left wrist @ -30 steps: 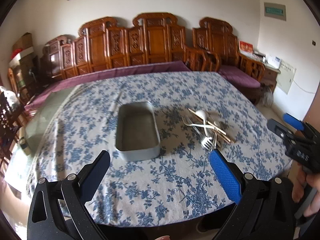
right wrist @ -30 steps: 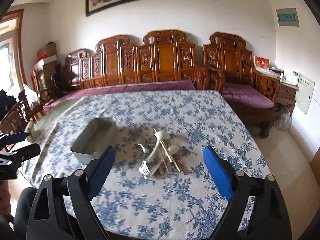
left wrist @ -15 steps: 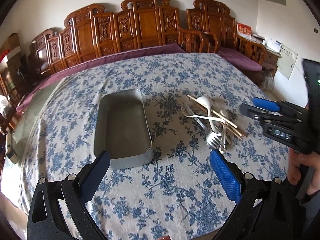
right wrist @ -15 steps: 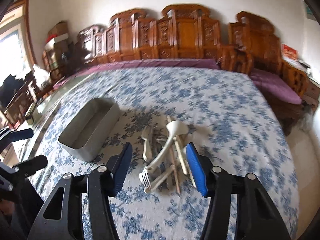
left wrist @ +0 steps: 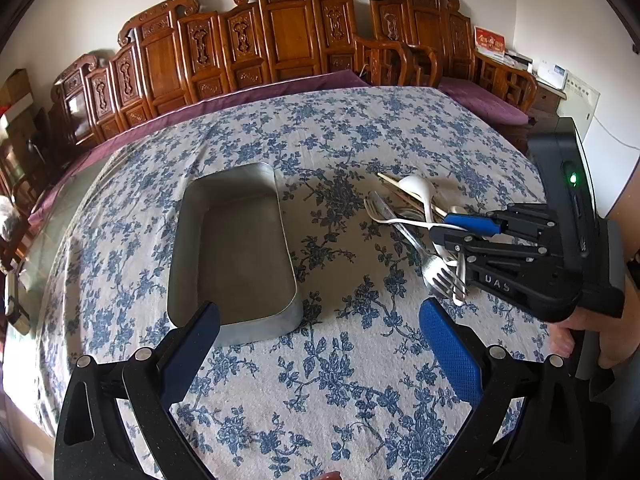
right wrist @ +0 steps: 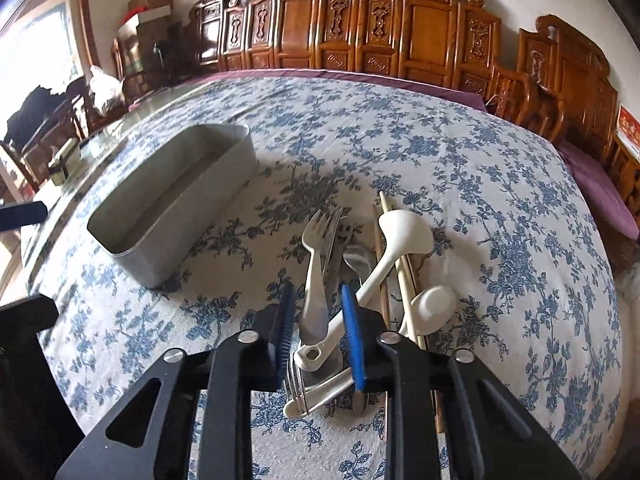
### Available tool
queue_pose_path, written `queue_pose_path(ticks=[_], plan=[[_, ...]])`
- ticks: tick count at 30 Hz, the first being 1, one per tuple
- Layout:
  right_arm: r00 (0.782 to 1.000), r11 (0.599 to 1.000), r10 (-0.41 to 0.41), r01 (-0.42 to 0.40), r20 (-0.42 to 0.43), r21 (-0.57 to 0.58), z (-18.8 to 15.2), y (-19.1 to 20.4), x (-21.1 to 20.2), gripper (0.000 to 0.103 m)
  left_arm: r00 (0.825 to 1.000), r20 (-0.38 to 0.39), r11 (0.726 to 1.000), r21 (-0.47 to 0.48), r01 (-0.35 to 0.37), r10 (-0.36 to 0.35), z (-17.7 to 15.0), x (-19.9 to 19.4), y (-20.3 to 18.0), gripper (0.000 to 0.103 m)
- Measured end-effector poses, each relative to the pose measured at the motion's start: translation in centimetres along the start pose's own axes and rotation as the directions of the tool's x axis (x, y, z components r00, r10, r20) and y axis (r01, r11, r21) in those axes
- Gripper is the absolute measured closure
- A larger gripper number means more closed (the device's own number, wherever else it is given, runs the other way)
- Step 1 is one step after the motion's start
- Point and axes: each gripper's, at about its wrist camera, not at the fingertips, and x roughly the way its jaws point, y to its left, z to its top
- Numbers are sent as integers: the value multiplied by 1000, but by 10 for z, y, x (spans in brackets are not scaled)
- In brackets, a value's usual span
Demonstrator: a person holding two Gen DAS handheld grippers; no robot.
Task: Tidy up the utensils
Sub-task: 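Reach the right gripper into the utensil pile and grasp a white plastic fork, then lift the white fork with the right gripper while the left gripper grasps a metal fork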
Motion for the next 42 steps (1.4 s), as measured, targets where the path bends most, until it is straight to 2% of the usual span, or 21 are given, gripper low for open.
queue_pose_path(ticks=[1,6,13,19,27,29,32,35,37,39,42], plan=[[1000,1000,0,0,4,1,0,-1,0,90,1000,-1,1000,3,-2,2,1,1,-2,6],[999,999,27,-28,28,23,-2,-8,-7,91,1000,-7,1000,16,-11,11,2,5,-6,6],[990,993,65,-77,127,92,1,-25,-30,94,1000,-25,999,29,-18,19,5,18,-17,6],[979,987,21,-53,203,152,1,-46,-50,95,999,-54,999,43,4,-1,7,37,-34,6],[978,969,-52,0,204,247,-8,-81,-58,94,994,-96,998,33,60,-57,16,72,-55,7],[977,967,-63,10,203,253,-10,-83,-58,94,992,-108,997,28,73,-69,17,79,-60,11],[977,969,-72,21,200,246,-12,-83,-58,94,983,-153,995,-1,101,-100,16,92,-66,28],[977,972,-84,36,197,232,-13,-80,-57,94,978,-166,992,-17,123,-124,14,99,-71,36],[977,973,-85,39,195,229,-13,-79,-56,94,973,-185,990,-31,136,-139,12,104,-74,46],[978,973,-88,43,190,227,-13,-78,-55,94,967,-189,985,-60,162,-171,10,106,-71,51],[977,973,-88,43,192,226,-13,-77,-56,94,960,-186,977,-95,193,-208,10,105,-67,64]])
